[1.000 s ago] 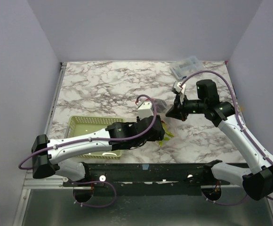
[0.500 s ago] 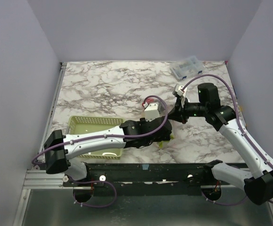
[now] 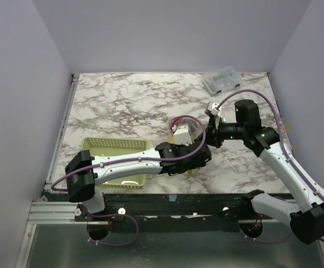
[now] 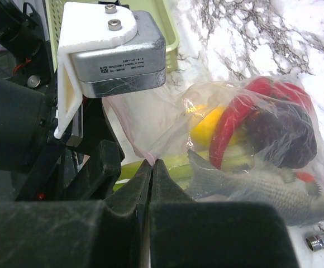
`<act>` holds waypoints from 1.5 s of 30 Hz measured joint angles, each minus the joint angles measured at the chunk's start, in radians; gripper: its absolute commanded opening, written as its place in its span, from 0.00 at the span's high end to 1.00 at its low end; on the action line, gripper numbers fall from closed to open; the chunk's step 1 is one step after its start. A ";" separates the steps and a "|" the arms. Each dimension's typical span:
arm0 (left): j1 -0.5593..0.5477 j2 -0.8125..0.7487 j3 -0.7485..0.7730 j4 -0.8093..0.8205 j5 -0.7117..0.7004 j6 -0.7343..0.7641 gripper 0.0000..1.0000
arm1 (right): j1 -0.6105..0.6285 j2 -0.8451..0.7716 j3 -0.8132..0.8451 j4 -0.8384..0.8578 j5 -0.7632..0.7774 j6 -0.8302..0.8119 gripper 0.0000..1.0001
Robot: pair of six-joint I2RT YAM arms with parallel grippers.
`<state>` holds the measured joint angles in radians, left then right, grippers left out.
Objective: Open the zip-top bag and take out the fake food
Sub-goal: Pick up the fake vegetable from the zipper food storage bag.
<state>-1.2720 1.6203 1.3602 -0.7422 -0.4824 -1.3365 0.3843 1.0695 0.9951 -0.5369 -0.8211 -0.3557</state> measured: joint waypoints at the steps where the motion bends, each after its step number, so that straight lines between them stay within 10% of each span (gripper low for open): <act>1: 0.000 0.002 -0.006 0.011 0.001 0.000 0.18 | 0.000 0.000 -0.004 0.002 -0.004 0.000 1.00; 30: 0.005 0.076 -0.118 0.120 0.103 -0.086 0.13 | -0.006 -0.001 -0.075 0.046 -0.061 0.013 1.00; 45: 0.005 0.067 -0.158 0.161 0.146 -0.146 0.55 | -0.006 -0.008 -0.103 0.087 -0.087 0.019 1.00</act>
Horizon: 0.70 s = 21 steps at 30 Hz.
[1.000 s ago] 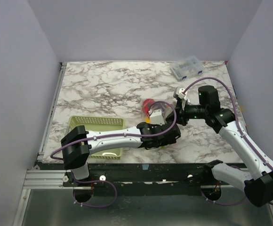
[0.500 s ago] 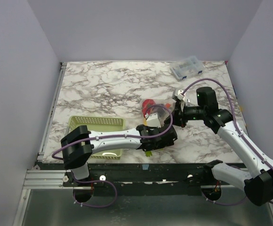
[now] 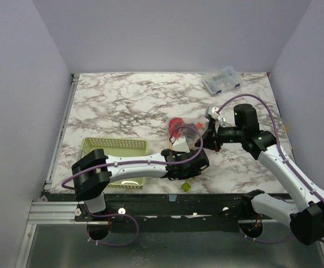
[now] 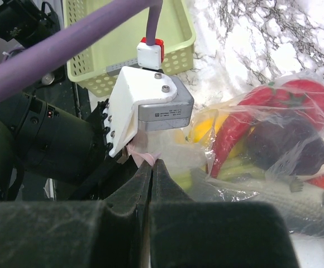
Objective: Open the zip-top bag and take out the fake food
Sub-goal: Pick up the fake vegetable from the zipper food storage bag.
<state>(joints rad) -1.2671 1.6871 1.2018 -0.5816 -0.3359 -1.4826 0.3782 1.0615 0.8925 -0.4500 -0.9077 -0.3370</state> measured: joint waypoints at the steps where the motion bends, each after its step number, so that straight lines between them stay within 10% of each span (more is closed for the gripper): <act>1: 0.000 0.000 0.000 0.000 0.000 0.002 0.55 | 0.000 -0.002 0.000 0.001 0.000 0.000 1.00; 16: 0.003 0.012 -0.027 0.046 0.015 0.121 0.49 | 0.000 -0.019 -0.012 0.003 -0.003 0.000 1.00; 21: 0.004 0.011 -0.027 0.049 0.015 0.140 0.69 | 0.000 -0.026 -0.013 0.004 -0.003 0.000 1.00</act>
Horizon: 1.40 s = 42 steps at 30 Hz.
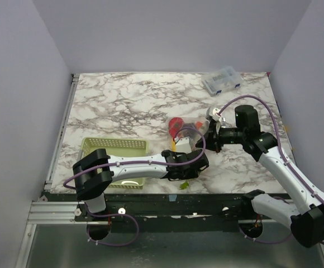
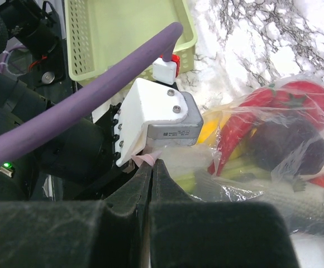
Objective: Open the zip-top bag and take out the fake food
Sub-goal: Pick up the fake vegetable from the zipper food storage bag.
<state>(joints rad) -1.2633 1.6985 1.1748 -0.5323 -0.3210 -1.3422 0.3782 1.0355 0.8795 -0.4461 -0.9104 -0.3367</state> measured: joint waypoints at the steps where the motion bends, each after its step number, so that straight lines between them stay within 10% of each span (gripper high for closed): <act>1: 0.000 0.000 0.000 -0.001 0.001 0.003 0.72 | 0.000 -0.001 0.000 0.000 0.000 0.000 1.00; 7: 0.003 0.006 0.003 -0.009 0.000 0.014 0.87 | 0.000 -0.009 0.000 0.000 -0.004 0.000 1.00; 16: 0.022 0.016 0.009 -0.014 0.004 0.045 0.69 | 0.000 -0.018 -0.008 0.001 -0.004 0.000 1.00; 21: 0.035 0.026 0.008 -0.002 0.016 0.054 1.00 | 0.000 -0.019 -0.008 0.001 -0.005 0.000 1.00; 27: 0.040 0.019 -0.024 0.057 0.023 0.076 1.00 | 0.000 -0.027 -0.014 0.000 -0.005 -0.001 1.00; 42: 0.109 -0.326 -0.275 0.320 0.066 0.055 1.00 | 0.002 -0.063 -0.048 -0.080 -0.111 -0.228 1.00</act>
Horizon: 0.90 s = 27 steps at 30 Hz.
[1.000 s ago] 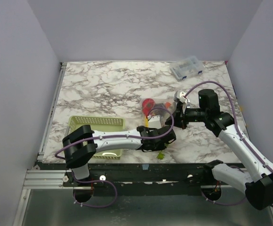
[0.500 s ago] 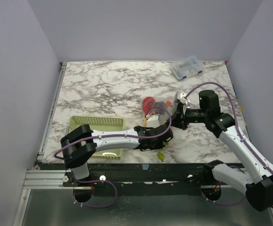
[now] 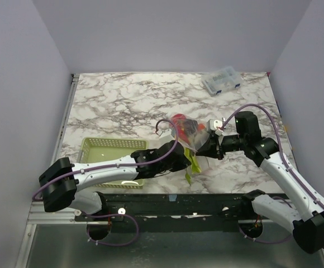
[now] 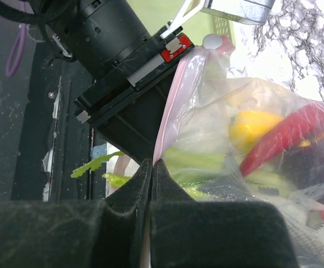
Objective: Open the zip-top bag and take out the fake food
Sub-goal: Pick up the fake vegetable from the zipper food storage bag.
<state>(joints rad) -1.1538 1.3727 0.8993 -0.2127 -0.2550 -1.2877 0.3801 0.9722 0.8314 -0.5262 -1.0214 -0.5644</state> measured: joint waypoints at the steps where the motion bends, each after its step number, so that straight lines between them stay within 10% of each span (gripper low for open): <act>1: 0.003 -0.002 -0.009 0.016 0.011 -0.002 1.00 | 0.000 0.000 -0.005 0.000 -0.005 -0.011 1.00; 27: 0.064 -0.106 -0.163 0.200 0.180 -0.146 1.00 | 0.053 -0.018 -0.143 0.070 -0.005 -0.116 1.00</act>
<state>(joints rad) -1.0893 1.2671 0.7361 -0.0128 -0.0746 -1.4334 0.4332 0.9543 0.6880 -0.4561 -1.0264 -0.6800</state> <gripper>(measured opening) 0.050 0.006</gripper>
